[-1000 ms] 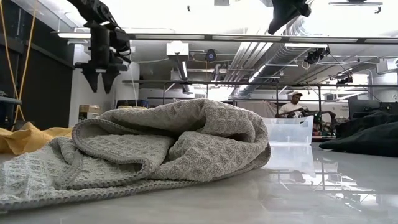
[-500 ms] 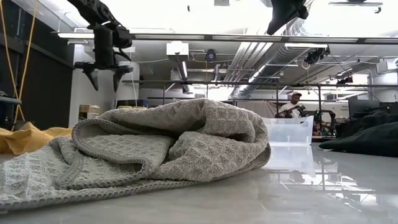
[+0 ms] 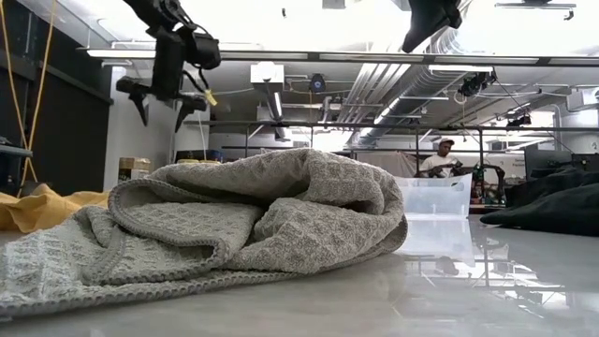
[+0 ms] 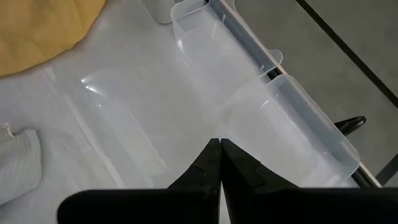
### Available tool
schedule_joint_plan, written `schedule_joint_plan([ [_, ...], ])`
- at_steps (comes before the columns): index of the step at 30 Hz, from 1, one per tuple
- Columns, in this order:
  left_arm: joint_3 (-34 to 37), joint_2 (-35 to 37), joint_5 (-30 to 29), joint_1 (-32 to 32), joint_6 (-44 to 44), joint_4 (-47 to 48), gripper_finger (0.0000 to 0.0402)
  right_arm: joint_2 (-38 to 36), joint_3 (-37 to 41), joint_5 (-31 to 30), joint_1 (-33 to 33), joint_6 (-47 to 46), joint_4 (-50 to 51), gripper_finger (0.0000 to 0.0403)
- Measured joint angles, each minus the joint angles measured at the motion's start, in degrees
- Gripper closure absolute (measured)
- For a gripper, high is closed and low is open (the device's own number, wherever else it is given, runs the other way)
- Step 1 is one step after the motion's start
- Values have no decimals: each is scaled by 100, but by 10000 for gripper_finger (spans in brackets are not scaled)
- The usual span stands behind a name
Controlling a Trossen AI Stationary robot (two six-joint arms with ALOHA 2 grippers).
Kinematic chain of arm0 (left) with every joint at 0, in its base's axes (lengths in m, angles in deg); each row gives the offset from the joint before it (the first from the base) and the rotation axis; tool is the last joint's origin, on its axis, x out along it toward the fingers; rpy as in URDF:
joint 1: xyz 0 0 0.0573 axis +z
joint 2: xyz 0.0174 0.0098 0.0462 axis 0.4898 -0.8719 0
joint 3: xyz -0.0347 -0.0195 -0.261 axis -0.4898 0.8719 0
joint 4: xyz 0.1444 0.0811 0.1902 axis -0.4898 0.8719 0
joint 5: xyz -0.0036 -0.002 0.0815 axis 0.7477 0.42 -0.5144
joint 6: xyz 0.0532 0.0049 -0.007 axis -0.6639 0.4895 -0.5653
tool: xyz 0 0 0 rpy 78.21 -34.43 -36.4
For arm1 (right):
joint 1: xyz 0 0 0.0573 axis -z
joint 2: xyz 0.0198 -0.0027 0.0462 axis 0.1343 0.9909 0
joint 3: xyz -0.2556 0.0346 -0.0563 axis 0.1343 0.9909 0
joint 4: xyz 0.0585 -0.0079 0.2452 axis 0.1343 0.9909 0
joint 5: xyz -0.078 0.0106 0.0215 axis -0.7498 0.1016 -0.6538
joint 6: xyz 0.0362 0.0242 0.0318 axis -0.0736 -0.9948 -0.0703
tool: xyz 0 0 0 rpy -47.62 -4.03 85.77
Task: Sort spices by type
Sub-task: Put the top left gold seasoning bottle into the right transparent bin
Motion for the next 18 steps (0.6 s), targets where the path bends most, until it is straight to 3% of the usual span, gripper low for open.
schedule_joint_plan([
  [5, 594, 86, -94, -626, 526, 98, 101, 0, 0, 6, 0, 106, 57, 403],
  [11, 1488, 651, -885, -1471, 1979, 267, 101, 0, 0, 98, 28, 149, 77, 403],
  [14, 1807, 986, -1051, -1403, 2083, 181, 102, 0, 0, 308, 84, 144, 77, 403],
  [18, 2103, 1266, -849, -888, 2067, 101, 102, 0, 0, 392, 141, 98, 77, 403],
])
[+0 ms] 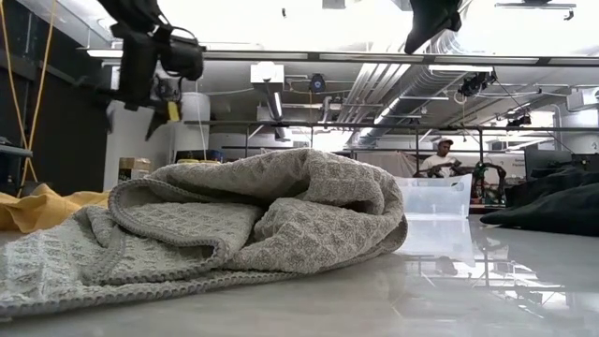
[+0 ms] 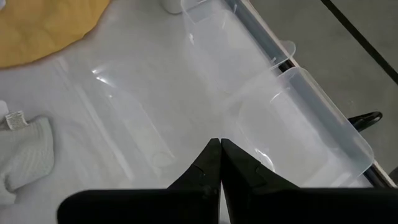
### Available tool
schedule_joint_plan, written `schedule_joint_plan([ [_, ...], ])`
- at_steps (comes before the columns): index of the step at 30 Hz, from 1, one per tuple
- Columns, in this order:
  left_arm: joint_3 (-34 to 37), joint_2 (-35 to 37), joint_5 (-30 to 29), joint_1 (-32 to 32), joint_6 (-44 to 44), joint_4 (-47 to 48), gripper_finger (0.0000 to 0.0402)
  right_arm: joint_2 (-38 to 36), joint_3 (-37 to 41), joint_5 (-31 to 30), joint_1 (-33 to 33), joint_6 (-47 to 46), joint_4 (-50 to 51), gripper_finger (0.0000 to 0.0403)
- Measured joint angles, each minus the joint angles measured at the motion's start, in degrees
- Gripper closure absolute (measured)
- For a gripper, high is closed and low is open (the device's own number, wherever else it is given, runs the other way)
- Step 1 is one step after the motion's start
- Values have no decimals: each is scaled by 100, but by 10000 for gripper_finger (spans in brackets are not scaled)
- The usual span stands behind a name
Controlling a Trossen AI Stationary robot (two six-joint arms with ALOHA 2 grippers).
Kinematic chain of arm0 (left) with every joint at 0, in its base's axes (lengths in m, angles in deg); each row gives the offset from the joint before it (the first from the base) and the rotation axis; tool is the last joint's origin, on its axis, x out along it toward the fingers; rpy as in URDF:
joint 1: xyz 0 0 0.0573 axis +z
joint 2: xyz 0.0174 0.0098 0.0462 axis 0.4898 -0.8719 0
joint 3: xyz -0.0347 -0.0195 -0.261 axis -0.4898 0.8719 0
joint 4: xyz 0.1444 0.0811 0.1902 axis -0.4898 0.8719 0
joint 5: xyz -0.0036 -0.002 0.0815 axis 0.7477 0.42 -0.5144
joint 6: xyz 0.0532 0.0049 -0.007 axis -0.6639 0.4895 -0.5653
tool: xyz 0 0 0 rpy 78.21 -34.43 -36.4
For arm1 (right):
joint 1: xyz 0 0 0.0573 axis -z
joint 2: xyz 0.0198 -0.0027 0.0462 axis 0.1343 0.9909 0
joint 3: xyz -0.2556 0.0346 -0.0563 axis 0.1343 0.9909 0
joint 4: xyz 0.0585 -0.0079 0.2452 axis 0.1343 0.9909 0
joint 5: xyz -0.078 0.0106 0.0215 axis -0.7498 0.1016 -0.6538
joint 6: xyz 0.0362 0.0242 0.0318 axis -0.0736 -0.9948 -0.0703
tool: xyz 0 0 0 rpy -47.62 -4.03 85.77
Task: Sort spices by type
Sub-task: Put the top left gold seasoning bottle into the right transparent bin
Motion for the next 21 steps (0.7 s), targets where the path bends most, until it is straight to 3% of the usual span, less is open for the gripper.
schedule_joint_plan([
  [7, 358, 93, 66, 663, -597, -763, 102, 0, 0, 84, 1, -164, -12, 403],
  [11, 677, 91, 423, 891, -754, -1415, 101, 0, 0, 111, 1, -300, -22, 403],
  [21, 802, 89, 261, 932, -1366, -2096, 101, 0, 0, 119, 1, -558, -31, 403],
])
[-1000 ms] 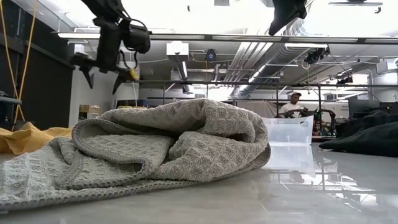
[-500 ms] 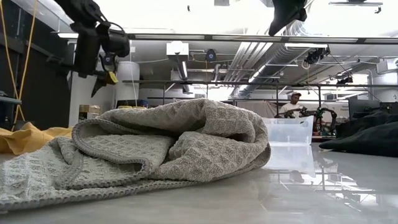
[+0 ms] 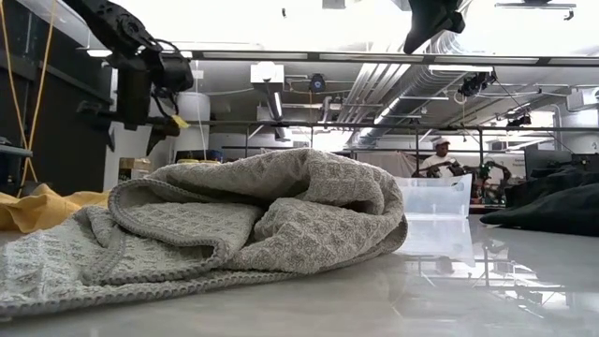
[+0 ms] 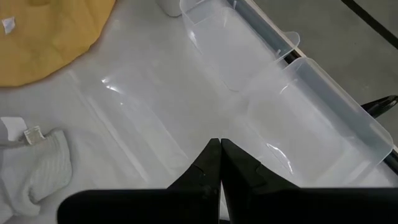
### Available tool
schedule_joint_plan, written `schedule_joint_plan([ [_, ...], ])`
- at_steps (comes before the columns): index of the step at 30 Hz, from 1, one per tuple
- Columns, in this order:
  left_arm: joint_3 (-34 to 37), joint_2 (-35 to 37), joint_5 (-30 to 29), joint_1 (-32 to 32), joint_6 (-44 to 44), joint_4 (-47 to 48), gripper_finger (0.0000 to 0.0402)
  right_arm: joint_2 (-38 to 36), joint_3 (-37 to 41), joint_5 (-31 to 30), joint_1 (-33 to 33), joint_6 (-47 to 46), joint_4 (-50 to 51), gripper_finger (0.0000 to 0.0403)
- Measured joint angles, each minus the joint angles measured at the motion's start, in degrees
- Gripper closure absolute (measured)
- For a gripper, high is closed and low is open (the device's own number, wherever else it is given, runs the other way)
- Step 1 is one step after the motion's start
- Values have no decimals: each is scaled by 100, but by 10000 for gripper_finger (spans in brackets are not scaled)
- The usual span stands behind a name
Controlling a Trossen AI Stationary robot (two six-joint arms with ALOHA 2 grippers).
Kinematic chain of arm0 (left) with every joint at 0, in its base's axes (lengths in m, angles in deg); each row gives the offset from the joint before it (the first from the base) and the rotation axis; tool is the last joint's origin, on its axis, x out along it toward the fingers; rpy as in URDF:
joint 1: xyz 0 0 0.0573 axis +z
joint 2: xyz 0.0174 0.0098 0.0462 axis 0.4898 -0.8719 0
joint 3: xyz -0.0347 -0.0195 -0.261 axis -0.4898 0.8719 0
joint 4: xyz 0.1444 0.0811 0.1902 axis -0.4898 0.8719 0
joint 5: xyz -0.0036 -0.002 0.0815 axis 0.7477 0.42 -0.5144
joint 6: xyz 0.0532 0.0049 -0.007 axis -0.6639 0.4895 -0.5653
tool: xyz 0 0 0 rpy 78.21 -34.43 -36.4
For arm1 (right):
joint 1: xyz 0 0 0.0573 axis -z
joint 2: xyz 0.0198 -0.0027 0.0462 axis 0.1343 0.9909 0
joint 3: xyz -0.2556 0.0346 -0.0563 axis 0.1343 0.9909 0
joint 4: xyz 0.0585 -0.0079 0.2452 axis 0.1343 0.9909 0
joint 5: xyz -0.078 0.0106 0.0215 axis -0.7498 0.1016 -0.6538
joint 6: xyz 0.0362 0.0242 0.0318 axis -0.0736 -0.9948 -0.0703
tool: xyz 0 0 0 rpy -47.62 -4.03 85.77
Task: Sort spices by type
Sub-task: Put the top left gold seasoning bottle into the right transparent bin
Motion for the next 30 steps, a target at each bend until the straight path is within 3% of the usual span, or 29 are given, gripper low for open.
schedule_joint_plan([
  [15, 125, -28, -458, 42, 335, -338, 101, 0, 0, 0, -2, -94, -74, 403],
  [30, 712, -131, -1026, 8, 563, -1669, 101, 0, 0, 0, -7, -58, -72, 403],
])
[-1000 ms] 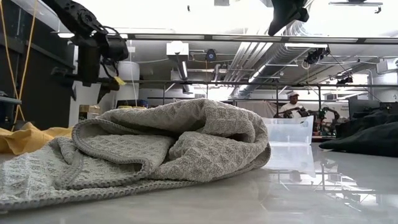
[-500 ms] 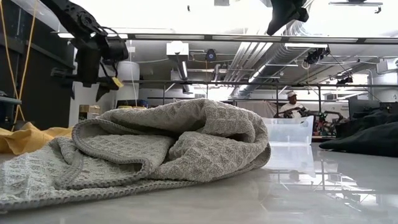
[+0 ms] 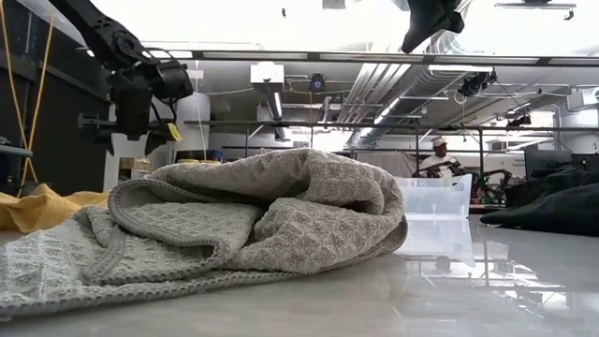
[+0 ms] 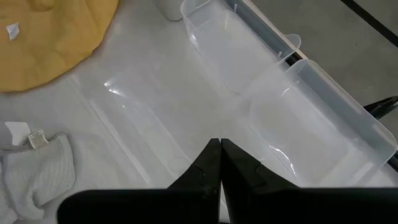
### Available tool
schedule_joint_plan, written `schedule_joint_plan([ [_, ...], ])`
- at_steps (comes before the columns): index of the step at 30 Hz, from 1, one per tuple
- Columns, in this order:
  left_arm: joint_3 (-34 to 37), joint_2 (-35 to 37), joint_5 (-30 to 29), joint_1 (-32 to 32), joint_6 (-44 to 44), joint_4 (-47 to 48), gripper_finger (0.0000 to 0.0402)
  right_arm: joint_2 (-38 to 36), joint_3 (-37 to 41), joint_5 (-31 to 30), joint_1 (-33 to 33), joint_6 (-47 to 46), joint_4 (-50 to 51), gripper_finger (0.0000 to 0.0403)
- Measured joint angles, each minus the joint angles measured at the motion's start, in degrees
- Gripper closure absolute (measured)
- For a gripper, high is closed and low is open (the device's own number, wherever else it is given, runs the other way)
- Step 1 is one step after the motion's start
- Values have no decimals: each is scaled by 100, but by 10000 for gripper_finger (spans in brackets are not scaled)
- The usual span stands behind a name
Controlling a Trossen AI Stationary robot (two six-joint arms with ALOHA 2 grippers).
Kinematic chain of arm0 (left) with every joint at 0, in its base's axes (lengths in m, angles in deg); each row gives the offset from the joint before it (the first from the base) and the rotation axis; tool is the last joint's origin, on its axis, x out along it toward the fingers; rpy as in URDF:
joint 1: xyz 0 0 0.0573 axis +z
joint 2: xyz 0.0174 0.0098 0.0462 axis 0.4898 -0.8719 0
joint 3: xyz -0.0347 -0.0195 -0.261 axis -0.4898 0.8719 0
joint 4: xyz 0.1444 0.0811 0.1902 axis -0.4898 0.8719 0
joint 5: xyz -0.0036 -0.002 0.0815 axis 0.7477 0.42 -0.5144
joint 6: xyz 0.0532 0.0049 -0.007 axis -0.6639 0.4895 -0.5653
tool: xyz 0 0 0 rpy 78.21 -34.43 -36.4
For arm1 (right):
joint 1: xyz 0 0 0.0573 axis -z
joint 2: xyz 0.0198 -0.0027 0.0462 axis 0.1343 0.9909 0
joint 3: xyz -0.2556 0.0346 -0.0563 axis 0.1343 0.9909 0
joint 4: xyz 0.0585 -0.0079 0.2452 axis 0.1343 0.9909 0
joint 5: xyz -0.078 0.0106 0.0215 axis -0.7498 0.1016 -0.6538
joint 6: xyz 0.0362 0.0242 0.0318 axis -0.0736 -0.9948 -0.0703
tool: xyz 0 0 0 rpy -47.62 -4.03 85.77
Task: Sort spices by type
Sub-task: Put the top left gold seasoning bottle into the right transparent bin
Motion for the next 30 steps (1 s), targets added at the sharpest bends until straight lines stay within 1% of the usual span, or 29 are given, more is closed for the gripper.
schedule_joint_plan([
  [9, 418, -2, -131, -45, -69, -895, 101, 0, 0, 0, 0, -90, 0, 403],
  [14, 530, -155, -363, -146, -592, -972, 101, 0, 0, 4, 0, -153, 0, 403],
  [16, 532, -268, -466, -179, -667, -933, 101, 0, 0, 9, 0, -182, -2, 403],
  [20, 524, -408, -387, -238, -670, -1059, 101, 0, 0, 32, 0, -283, -13, 403],
  [22, 528, -455, -186, -249, -700, -1205, 101, 0, 0, 68, 0, -286, -15, 403],
  [24, 586, -516, -31, -257, -691, -1094, 101, 0, 0, 138, 0, -307, -18, 403],
  [27, 546, -483, -146, -248, -689, -1186, 101, 0, 0, 203, -1, -429, -26, 403],
  [30, 574, -517, -162, -258, -727, -1067, 101, 0, 0, 260, -1, -439, -37, 403],
])
